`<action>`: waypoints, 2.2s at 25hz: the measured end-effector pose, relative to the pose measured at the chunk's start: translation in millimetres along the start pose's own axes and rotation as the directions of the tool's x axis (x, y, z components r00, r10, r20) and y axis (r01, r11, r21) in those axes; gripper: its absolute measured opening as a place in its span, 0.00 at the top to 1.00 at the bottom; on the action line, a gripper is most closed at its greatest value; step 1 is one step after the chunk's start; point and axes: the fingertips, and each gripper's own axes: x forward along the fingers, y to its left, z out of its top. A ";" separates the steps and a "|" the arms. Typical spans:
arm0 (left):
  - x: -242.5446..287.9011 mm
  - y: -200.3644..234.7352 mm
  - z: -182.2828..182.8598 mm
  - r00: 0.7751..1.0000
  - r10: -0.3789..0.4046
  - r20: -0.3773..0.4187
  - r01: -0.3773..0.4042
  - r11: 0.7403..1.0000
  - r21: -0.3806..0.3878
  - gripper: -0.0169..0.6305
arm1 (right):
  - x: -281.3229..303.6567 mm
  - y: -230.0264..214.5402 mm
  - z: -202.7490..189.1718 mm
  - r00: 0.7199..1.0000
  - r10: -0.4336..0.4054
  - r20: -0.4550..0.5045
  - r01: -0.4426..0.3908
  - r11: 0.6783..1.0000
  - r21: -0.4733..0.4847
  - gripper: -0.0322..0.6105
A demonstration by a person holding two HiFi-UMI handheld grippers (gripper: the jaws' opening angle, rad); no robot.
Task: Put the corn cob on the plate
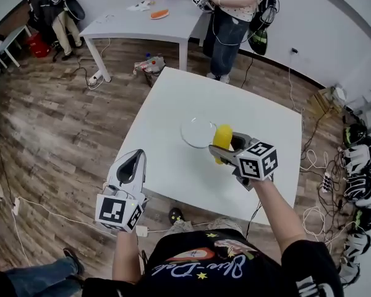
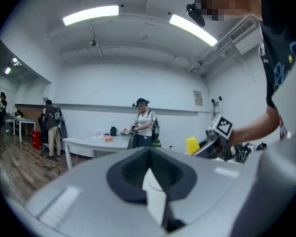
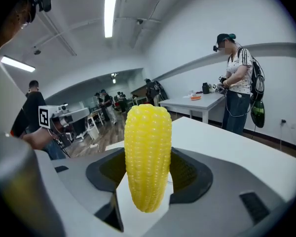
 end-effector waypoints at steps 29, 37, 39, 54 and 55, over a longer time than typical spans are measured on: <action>-4.0 55.5 -4.8 0.991 0.136 -0.004 -0.135 0.987 -0.086 0.98 | 166.6 -79.8 -63.7 0.636 -0.046 -0.771 -0.269 0.923 -0.276 0.54; -1.4 52.3 -5.7 0.991 0.137 -0.013 -0.137 0.985 -0.103 0.98 | 180.6 -76.8 -72.2 0.670 -0.040 -0.741 -0.310 0.892 -0.329 0.54; -2.9 47.8 -6.9 0.991 0.134 -0.010 -0.134 0.983 -0.129 0.98 | 179.2 -72.0 -74.5 0.697 -0.031 -0.716 -0.324 0.877 -0.354 0.54; 16.5 -4.8 16.8 0.999 0.037 0.032 -0.036 0.999 -0.036 0.98 | 26.1 -26.7 60.3 0.966 0.148 0.213 -0.101 0.970 -0.220 0.54; 19.4 -8.4 18.0 0.999 0.026 0.031 -0.025 0.999 -0.034 0.98 | 7.8 -18.6 64.7 0.953 0.133 0.273 -0.073 0.973 -0.220 0.57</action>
